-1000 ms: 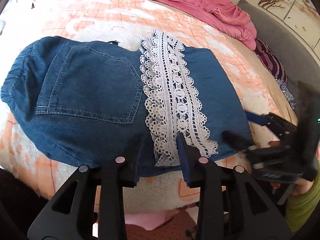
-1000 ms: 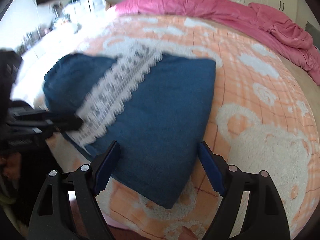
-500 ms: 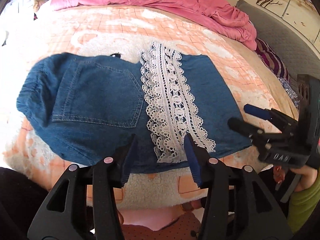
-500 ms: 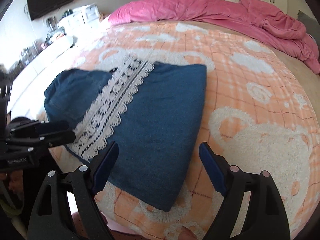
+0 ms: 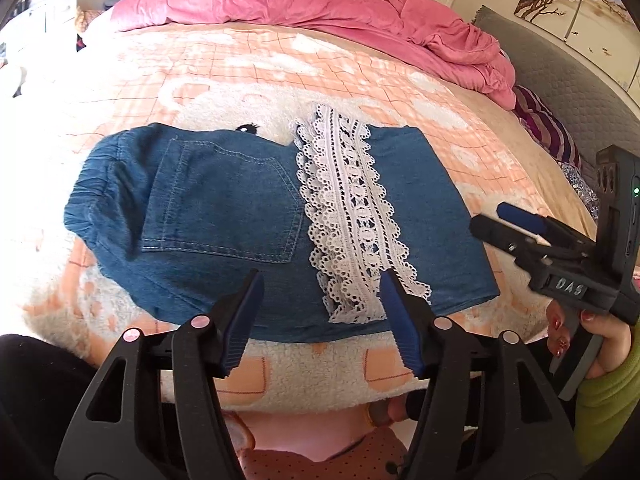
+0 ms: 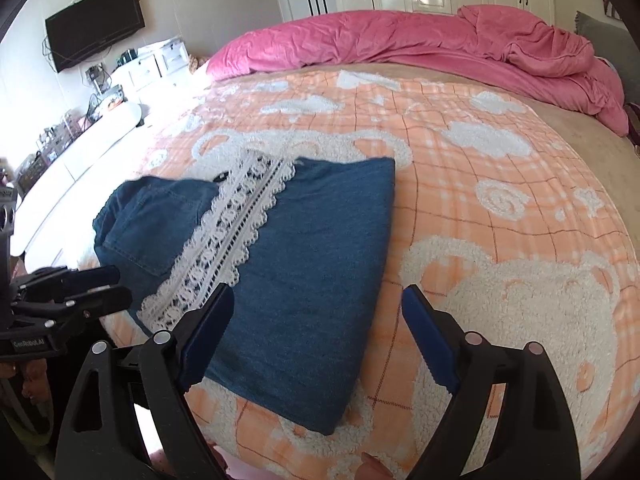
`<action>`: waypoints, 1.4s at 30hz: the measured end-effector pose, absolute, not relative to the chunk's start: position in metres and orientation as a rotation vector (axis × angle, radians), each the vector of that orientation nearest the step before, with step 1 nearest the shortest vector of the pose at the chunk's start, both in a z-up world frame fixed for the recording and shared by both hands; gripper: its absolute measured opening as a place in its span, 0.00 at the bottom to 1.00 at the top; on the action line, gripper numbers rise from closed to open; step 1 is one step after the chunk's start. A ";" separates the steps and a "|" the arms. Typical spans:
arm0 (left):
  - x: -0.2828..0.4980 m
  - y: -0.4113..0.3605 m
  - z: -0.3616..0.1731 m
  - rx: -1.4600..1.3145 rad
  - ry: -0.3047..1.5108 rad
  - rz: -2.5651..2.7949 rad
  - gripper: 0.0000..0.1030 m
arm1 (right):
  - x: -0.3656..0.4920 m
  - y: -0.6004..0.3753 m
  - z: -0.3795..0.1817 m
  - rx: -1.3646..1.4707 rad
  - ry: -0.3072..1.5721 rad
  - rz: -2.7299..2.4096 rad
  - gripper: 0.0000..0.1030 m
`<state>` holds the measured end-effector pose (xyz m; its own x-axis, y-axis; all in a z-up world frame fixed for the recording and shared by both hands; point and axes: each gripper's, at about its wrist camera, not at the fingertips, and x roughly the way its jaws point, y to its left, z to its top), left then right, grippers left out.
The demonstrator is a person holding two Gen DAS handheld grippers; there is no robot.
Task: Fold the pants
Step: 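Release the lace edge with the left tool and pull both tools back, then grasp the elastic waistband end of the denim bundle with the right tool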
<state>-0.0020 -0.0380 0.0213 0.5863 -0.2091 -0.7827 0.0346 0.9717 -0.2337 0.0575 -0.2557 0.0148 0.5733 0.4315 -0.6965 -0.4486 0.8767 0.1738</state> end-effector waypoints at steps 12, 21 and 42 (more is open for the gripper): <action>-0.009 0.000 0.032 -0.190 0.908 -0.074 0.71 | 0.060 -0.238 0.035 0.016 0.724 0.549 0.87; -0.010 0.050 0.030 -0.185 0.896 0.061 0.87 | 0.065 -0.210 0.024 -0.076 0.745 0.530 0.93; 0.001 0.103 -0.010 -0.472 0.897 0.075 0.90 | 0.116 -0.073 0.045 -0.257 0.898 0.806 0.95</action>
<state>0.0014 0.1025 -0.0096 0.6283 -0.1312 -0.7668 -0.2574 0.8951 -0.3641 0.1159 -0.0730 0.0448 0.3604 0.5147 -0.7779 -0.7179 0.6855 0.1210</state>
